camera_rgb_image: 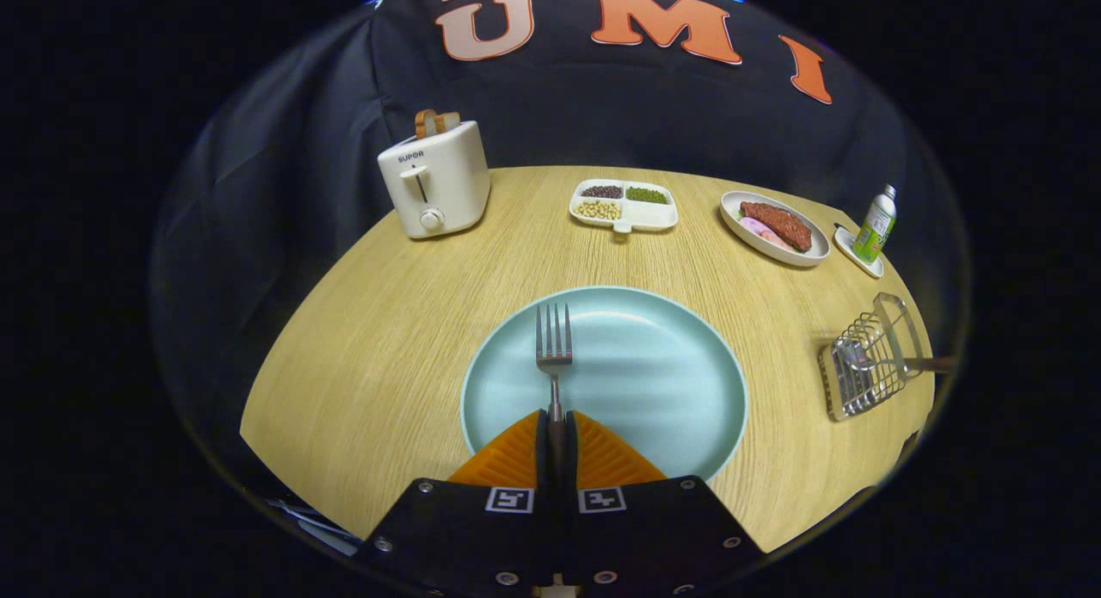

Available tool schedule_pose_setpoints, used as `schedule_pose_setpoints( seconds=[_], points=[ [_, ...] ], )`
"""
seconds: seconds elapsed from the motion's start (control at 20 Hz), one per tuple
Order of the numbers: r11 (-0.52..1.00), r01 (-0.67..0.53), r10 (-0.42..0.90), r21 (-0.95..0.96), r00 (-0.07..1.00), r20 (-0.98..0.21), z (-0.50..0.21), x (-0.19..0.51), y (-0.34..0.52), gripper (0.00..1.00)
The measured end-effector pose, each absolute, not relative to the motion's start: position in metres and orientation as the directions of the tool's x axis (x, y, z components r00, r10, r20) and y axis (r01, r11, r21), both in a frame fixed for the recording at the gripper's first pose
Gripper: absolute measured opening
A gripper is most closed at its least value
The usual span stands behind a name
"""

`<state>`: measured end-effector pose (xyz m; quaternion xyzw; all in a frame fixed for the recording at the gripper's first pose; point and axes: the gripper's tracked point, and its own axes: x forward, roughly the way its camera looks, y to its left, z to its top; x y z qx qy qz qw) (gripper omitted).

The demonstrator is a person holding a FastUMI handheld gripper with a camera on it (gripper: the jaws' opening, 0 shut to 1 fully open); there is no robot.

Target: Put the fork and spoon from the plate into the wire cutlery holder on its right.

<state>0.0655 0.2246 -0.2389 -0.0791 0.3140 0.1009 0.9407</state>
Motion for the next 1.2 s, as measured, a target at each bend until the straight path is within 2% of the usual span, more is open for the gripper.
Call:
schedule_pose_setpoints(
  seconds=[0.4,0.7,1.0,1.2],
  points=[
    [0.953,-0.282,0.157,-0.108,0.769,-0.62,-0.147,0.055,0.163,0.05],
    [0.951,-0.262,0.079,-0.166,0.722,-0.688,-0.104,0.045,0.077,0.05],
    [0.928,-0.277,-0.025,-0.251,0.623,-0.782,-0.08,0.042,0.002,0.05],
    [0.918,-0.29,-0.095,-0.272,0.505,-0.858,-0.087,0.042,-0.031,0.04]
  ],
)
